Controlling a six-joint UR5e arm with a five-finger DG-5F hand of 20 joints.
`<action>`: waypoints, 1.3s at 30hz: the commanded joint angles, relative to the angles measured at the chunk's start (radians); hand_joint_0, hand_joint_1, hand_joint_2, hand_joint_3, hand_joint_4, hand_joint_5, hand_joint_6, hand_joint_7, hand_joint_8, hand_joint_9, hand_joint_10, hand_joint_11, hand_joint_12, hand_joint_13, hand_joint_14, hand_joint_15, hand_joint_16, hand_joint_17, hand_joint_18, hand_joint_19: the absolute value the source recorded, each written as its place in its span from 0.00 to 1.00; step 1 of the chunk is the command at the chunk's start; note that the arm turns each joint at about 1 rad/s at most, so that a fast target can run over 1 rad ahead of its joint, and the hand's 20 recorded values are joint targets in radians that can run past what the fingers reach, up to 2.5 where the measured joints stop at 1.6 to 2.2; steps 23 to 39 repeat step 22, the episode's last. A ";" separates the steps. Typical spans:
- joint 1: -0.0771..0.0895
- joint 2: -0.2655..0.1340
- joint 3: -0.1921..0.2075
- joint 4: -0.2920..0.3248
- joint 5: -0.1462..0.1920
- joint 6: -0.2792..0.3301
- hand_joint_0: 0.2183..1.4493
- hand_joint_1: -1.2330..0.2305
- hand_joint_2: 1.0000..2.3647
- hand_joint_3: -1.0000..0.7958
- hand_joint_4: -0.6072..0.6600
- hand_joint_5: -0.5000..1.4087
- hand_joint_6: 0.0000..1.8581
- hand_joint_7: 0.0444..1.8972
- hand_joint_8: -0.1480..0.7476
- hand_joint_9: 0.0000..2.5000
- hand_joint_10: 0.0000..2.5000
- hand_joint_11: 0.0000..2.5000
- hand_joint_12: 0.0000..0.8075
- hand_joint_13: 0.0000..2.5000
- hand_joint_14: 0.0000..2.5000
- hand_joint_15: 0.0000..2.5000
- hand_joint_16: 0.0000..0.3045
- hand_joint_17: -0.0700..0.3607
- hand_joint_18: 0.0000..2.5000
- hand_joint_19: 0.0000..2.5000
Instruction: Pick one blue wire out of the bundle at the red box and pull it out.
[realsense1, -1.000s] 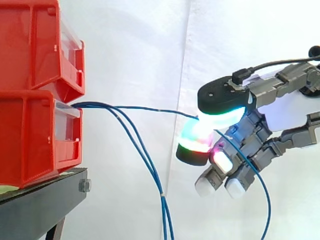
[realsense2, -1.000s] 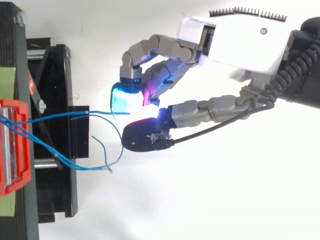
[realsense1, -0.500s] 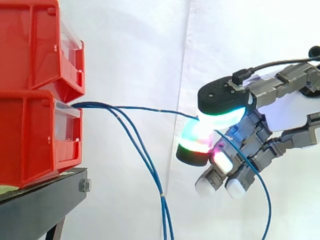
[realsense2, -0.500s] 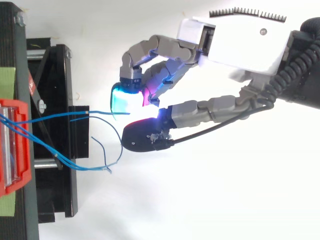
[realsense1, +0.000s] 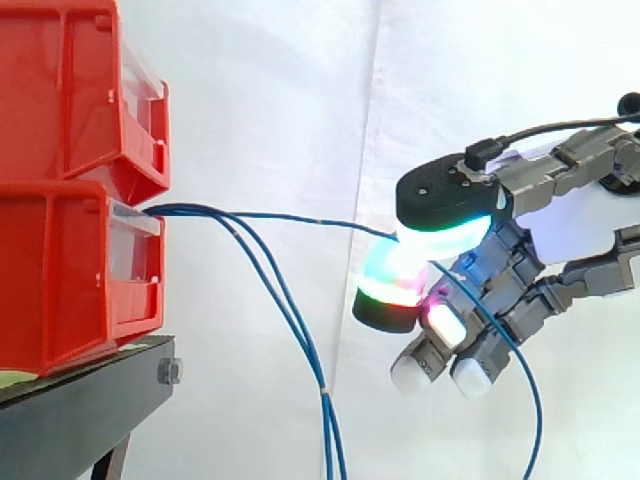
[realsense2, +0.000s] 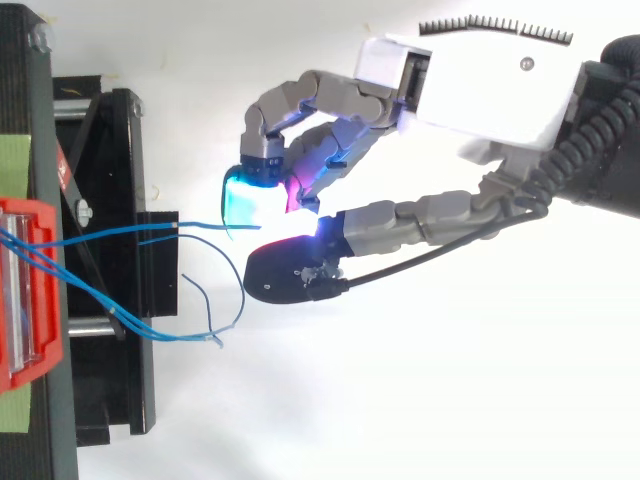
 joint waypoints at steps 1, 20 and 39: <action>0.000 0.000 0.000 0.000 0.000 0.000 0.32 0.37 0.02 0.52 0.56 0.15 0.51 0.57 0.60 0.37 0.01 0.30 0.56 0.26 0.00 0.12 0.21 0.50 0.26 0.16; 0.000 0.000 0.000 0.000 0.000 0.000 0.32 0.37 0.02 0.52 0.56 0.15 0.51 0.57 0.60 0.36 0.01 0.30 0.57 0.26 0.00 0.12 0.21 0.50 0.26 0.16; 0.000 0.000 -0.002 0.000 0.000 0.000 0.32 0.37 0.02 0.52 0.56 0.15 0.51 0.57 0.60 0.36 0.01 0.30 0.57 0.26 0.00 0.12 0.21 0.50 0.26 0.16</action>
